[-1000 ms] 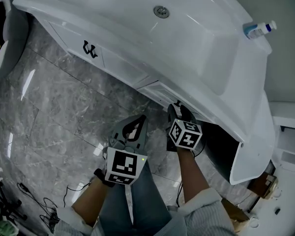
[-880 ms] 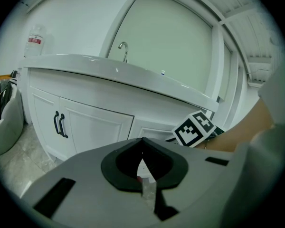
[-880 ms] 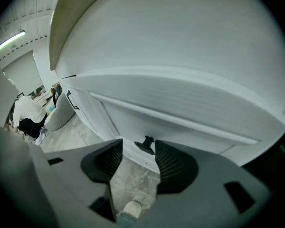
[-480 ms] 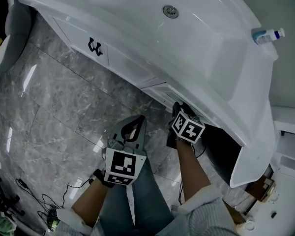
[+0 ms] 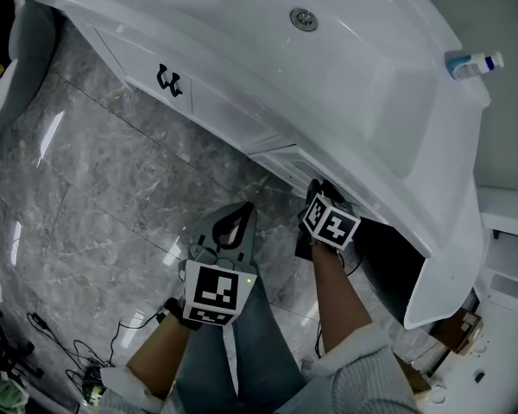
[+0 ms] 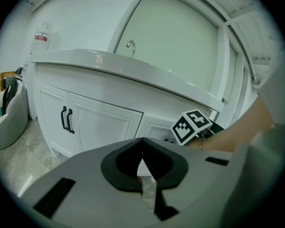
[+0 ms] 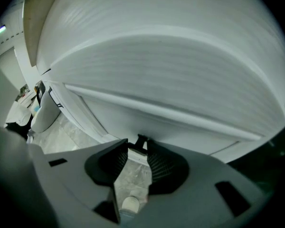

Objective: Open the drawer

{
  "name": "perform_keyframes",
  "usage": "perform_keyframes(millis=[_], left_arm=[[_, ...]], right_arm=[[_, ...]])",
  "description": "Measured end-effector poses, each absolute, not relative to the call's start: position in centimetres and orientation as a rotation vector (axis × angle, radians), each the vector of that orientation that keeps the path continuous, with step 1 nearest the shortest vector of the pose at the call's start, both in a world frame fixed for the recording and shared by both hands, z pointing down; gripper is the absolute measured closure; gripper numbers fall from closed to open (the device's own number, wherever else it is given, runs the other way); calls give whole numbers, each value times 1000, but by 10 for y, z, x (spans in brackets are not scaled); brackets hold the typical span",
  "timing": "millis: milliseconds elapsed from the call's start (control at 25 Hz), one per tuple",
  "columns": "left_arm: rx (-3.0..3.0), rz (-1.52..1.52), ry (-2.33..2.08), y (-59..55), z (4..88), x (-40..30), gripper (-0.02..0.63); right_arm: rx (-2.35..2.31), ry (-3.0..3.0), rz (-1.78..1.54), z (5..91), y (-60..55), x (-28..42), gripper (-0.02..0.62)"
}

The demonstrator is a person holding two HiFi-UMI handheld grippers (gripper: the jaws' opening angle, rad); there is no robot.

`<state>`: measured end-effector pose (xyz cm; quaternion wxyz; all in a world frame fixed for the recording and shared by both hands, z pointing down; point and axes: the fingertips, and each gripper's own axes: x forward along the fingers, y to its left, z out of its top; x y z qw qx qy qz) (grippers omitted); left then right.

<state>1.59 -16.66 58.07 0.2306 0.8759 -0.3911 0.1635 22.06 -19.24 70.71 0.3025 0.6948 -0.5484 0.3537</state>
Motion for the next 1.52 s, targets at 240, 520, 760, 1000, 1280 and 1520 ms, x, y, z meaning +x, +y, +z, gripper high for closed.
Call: perform_keyframes(millis=[240, 520, 760, 1000, 1280, 1520], left_arm=[[2414, 451, -1052, -160, 581, 22, 591], [2418, 441, -1045, -158, 578, 26, 591], [2411, 452, -1040, -155, 581, 24, 591], [2419, 465, -1017, -148, 582, 27, 591], [2431, 475, -994, -139, 581, 31, 591], [2442, 478, -1001, -141, 578, 30, 591]], right_arm=[[1672, -1505, 811, 708, -188, 217, 482], [1609, -1546, 783, 706, -182, 212, 491], [1533, -1590, 739, 707, -165, 198, 505], [1391, -1608, 581, 708, -157, 193, 528], [1319, -1669, 535, 707, -144, 183, 541], [1309, -1667, 515, 704, -134, 175, 545]])
